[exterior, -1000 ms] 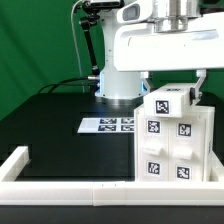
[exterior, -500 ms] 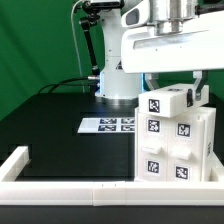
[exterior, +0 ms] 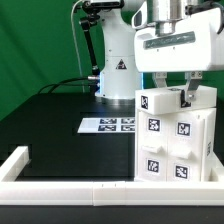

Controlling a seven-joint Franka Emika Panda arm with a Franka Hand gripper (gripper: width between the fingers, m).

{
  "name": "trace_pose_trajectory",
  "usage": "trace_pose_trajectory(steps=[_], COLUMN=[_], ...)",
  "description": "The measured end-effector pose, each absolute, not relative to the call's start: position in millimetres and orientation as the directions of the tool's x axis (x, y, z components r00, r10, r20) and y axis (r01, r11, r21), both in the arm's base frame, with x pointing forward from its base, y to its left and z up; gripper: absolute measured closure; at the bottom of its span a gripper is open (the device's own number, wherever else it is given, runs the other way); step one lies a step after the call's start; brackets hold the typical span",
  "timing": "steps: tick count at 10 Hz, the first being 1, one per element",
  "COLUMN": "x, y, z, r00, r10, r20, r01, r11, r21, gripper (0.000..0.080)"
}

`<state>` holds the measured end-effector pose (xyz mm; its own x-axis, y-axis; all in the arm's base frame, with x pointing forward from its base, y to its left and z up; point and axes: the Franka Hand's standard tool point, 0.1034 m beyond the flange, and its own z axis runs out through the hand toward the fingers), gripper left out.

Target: Assemble cabinet

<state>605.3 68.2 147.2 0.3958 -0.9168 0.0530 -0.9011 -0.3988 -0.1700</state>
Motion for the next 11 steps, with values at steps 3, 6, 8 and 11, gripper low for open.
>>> trace_pose_trajectory(steps=[3,6,8,11], x=[607,609,609,610], y=[68,70,72,72], z=[156.7,175.7,176.9,176.4], r00=[0.435,0.441,0.477,0.662], r10=[-0.9,-0.897,-0.879,-0.745], r20=[0.045,0.03,0.03,0.081], r01=[-0.881,-0.875,-0.857,-0.724], r11=[-0.435,-0.437,-0.472,-0.664], r21=[-0.185,-0.21,-0.208,-0.189], gripper=[0.0022,0.0001,0.0002,0.0002])
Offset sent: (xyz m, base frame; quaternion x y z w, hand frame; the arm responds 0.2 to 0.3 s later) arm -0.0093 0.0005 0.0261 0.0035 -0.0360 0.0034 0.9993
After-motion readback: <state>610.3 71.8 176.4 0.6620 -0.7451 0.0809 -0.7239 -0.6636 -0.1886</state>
